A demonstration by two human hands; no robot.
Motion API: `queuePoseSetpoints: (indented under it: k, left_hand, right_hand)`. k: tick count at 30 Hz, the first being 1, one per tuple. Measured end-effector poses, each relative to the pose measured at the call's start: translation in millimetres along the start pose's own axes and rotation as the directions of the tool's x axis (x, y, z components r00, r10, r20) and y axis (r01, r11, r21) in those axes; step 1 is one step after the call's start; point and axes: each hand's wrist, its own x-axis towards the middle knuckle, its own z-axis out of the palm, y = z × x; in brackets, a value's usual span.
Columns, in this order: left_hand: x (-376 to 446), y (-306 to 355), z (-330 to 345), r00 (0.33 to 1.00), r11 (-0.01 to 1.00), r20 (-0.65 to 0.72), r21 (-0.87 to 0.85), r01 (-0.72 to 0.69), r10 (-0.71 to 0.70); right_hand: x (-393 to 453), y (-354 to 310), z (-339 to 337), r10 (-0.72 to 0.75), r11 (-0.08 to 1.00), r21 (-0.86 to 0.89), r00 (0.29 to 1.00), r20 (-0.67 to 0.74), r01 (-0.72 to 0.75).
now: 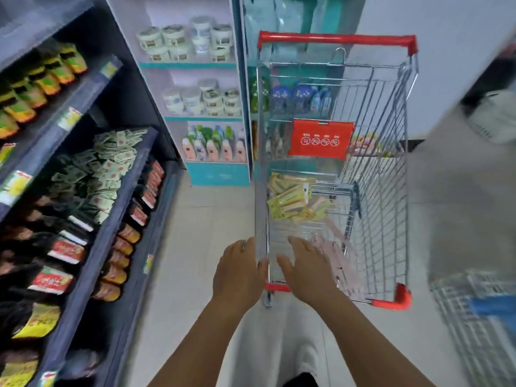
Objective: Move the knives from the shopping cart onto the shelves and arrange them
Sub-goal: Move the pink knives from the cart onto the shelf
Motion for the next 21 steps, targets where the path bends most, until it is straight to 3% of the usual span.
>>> queuePoseSetpoints:
  k: [9,16,21]
  left_hand:
    - [88.3,71.4,85.0,0.992,0.999,0.128,-0.026,0.026,-0.022]
    - [140.3,71.5,160.3,0.96,0.996,0.271,-0.027,0.081,-0.07]
    - [171.8,59.7,213.8,0.927,0.993,0.354,0.046,0.112,-0.121]
  right_hand:
    - [78.4,104.7,-10.0,0.137,0.984,0.114,0.99,0.029,-0.14]
    - [134.2,166.7,25.4,0.275,0.943,0.203,0.961,-0.027,-0.265]
    - [164.9,210.4,60.2,0.361,0.92,0.166,0.932,-0.001,-0.356]
